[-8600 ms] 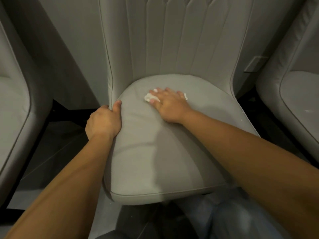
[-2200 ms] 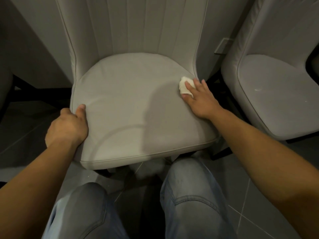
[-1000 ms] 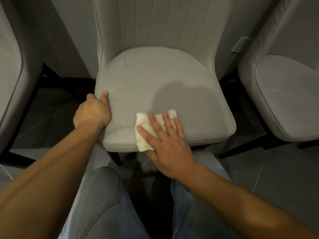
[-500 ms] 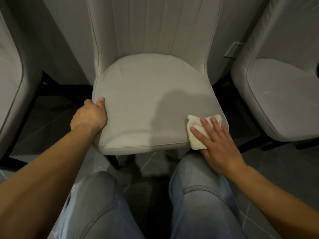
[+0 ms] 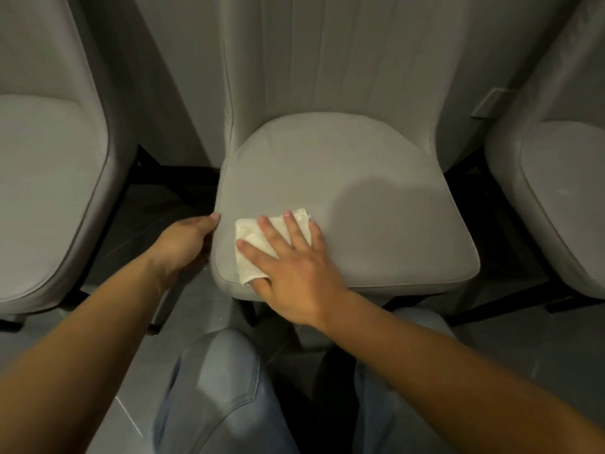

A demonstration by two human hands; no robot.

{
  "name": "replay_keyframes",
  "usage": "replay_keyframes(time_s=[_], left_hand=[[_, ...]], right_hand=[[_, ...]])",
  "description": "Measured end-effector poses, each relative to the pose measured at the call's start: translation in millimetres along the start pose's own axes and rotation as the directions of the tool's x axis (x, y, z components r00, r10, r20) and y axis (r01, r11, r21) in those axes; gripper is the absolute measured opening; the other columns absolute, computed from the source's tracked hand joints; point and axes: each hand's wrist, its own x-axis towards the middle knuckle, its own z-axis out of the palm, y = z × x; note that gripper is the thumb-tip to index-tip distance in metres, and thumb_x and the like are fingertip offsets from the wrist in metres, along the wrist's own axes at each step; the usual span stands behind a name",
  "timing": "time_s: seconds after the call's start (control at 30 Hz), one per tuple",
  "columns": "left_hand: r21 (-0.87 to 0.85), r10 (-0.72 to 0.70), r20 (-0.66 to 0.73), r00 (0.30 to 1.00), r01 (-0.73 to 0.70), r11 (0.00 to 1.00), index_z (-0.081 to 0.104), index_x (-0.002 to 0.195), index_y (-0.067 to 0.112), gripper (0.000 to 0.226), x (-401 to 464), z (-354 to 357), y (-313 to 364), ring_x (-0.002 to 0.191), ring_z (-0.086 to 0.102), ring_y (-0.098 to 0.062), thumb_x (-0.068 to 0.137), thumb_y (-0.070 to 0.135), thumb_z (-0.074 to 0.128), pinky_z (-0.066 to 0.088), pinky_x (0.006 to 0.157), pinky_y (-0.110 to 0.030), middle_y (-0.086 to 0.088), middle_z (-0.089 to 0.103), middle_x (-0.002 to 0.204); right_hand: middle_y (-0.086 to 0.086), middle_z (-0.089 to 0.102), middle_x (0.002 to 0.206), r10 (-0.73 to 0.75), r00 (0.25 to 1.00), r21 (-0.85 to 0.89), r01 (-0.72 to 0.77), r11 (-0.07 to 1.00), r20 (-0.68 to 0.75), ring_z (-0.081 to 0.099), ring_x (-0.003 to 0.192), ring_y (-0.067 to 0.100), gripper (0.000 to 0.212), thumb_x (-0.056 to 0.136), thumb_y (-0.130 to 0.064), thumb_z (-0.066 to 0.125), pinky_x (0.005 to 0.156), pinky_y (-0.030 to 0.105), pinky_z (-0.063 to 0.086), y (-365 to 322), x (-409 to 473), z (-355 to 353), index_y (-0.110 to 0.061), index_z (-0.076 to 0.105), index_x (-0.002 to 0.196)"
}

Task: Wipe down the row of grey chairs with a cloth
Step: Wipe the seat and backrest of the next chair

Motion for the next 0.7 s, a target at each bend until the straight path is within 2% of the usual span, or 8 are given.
replay_keyframes(time_s=[0.13, 0.2, 0.23, 0.3, 0.4, 0.5, 0.57, 0.7], left_hand=[[-0.095, -0.024, -0.163, 0.986, 0.009, 0.995, 0.065, 0.107, 0.019, 0.042, -11.4, -16.5, -26.0, 0.089, 0.063, -0.018, 0.098, 0.055, 0.046, 0.048, 0.075, -0.035, -0.004, 0.066, 0.107], [0.246, 0.136, -0.294, 0.946, -0.062, 0.967, 0.065, 0.114, 0.024, 0.047, -15.2, -33.2, -33.6, 0.102, 0.061, -0.023, 0.097, 0.061, 0.041, 0.044, 0.079, -0.037, 0.002, 0.062, 0.109], [0.468, 0.267, -0.321, 0.909, -0.093, 0.879, 0.065, 0.118, 0.024, 0.049, -17.6, -44.9, -35.4, 0.107, 0.060, -0.027, 0.097, 0.061, 0.039, 0.042, 0.082, -0.037, 0.004, 0.062, 0.107], [0.733, 0.503, -0.282, 0.817, -0.155, 0.662, 0.062, 0.123, 0.021, 0.048, -19.4, -72.8, -33.3, 0.112, 0.057, -0.034, 0.099, 0.056, 0.039, 0.043, 0.086, -0.041, -0.004, 0.065, 0.114], [0.888, 0.713, -0.272, 0.646, -0.117, 0.445, 0.057, 0.126, 0.013, 0.051, -15.0, -116.0, -19.5, 0.119, 0.047, -0.039, 0.101, 0.052, 0.036, 0.039, 0.099, -0.049, -0.018, 0.057, 0.129], [0.932, 0.811, -0.317, 0.493, 0.000, 0.364, 0.051, 0.128, 0.012, 0.050, -10.4, -155.9, -13.1, 0.129, 0.035, -0.036, 0.100, 0.051, 0.034, 0.026, 0.109, -0.046, -0.021, 0.047, 0.138], [0.919, 0.762, -0.375, 0.528, 0.102, 0.382, 0.041, 0.136, 0.019, 0.054, -4.2, -177.6, -21.7, 0.137, 0.026, -0.037, 0.098, 0.056, 0.033, 0.021, 0.112, -0.051, -0.019, 0.035, 0.148], [0.832, 0.451, -0.512, 0.731, 0.291, 0.473, 0.010, 0.151, 0.033, 0.084, 21.7, -199.5, -42.3, 0.147, 0.000, -0.037, 0.084, 0.084, 0.015, 0.008, 0.114, -0.063, -0.012, 0.005, 0.162]], right_hand=[[-0.002, 0.006, 0.167, 0.039, 0.993, 0.052, -0.046, 0.998, 0.114, -0.004, 0.151, 0.037, 0.062, 0.090, -0.068, 0.020, 0.116, 0.063, -0.006, -4.0, 59.0, 6.9, -0.053, 0.017, 0.150], [-0.005, 0.002, 0.167, 0.043, 0.990, 0.072, -0.053, 0.996, 0.138, -0.009, 0.151, 0.035, 0.062, 0.090, -0.069, 0.016, 0.115, 0.063, -0.008, -0.8, 85.7, 8.7, -0.053, 0.012, 0.151], [-0.005, 0.002, 0.167, 0.044, 0.989, 0.078, -0.055, 0.995, 0.139, -0.009, 0.151, 0.034, 0.062, 0.091, -0.069, 0.016, 0.116, 0.063, -0.007, 1.8, 97.0, 9.5, -0.053, 0.011, 0.151], [-0.005, 0.000, 0.167, 0.049, 0.989, 0.090, -0.062, 0.994, 0.143, -0.011, 0.151, 0.033, 0.061, 0.093, -0.068, 0.017, 0.116, 0.062, -0.007, 7.8, 117.4, 10.6, -0.054, 0.010, 0.151], [-0.005, -0.001, 0.167, 0.091, 0.986, 0.100, -0.106, 0.989, 0.142, -0.012, 0.152, 0.031, 0.063, 0.092, -0.069, 0.020, 0.116, 0.061, -0.006, 15.8, 145.3, 8.9, -0.054, 0.005, 0.152], [-0.003, 0.000, 0.167, 0.147, 0.979, 0.134, -0.166, 0.977, 0.137, -0.011, 0.152, 0.028, 0.072, 0.088, -0.070, 0.026, 0.117, 0.061, -0.007, 19.3, 164.9, 6.5, -0.049, 0.004, 0.154], [-0.004, -0.002, 0.167, 0.154, 0.980, 0.138, -0.172, 0.975, 0.127, -0.013, 0.152, 0.027, 0.075, 0.086, -0.071, 0.027, 0.117, 0.060, -0.009, 20.0, 168.8, 9.1, -0.049, 0.004, 0.154], [-0.005, -0.011, 0.166, 0.124, 0.987, 0.136, -0.136, 0.981, 0.098, -0.019, 0.151, 0.027, 0.075, 0.085, -0.074, 0.023, 0.116, 0.060, -0.011, 24.4, 166.8, 15.2, -0.051, 0.000, 0.152]])
